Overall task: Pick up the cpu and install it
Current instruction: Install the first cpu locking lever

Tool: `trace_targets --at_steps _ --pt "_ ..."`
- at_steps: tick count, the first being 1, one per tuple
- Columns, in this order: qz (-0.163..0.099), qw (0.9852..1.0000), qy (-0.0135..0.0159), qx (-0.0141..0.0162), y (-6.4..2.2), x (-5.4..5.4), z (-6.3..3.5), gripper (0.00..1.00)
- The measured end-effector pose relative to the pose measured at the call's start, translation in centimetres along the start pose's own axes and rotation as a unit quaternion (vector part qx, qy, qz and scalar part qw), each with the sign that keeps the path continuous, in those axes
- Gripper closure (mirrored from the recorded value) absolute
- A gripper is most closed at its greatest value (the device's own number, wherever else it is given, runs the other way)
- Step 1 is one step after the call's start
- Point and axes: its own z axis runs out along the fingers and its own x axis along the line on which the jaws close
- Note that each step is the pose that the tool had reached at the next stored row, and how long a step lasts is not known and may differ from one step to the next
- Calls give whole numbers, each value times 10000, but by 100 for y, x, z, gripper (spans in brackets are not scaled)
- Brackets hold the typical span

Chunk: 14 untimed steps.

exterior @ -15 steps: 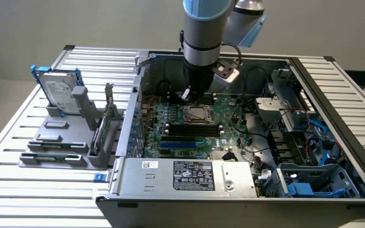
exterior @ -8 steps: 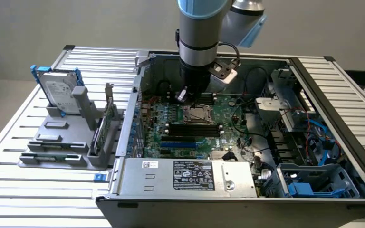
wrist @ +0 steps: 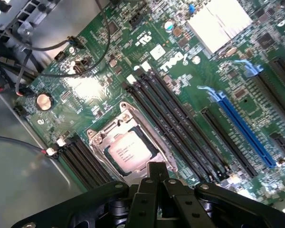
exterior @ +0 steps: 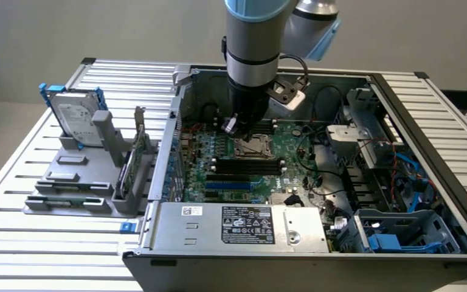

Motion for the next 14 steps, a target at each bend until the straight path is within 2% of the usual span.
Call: trace_targets --at_steps 5,10,14 --pt "2 10000 -5 6 39 -113 -29 89" --pt "2 10000 -6 8 -12 -177 -21 89" --pt "2 10000 -5 9 -34 -208 31 89"
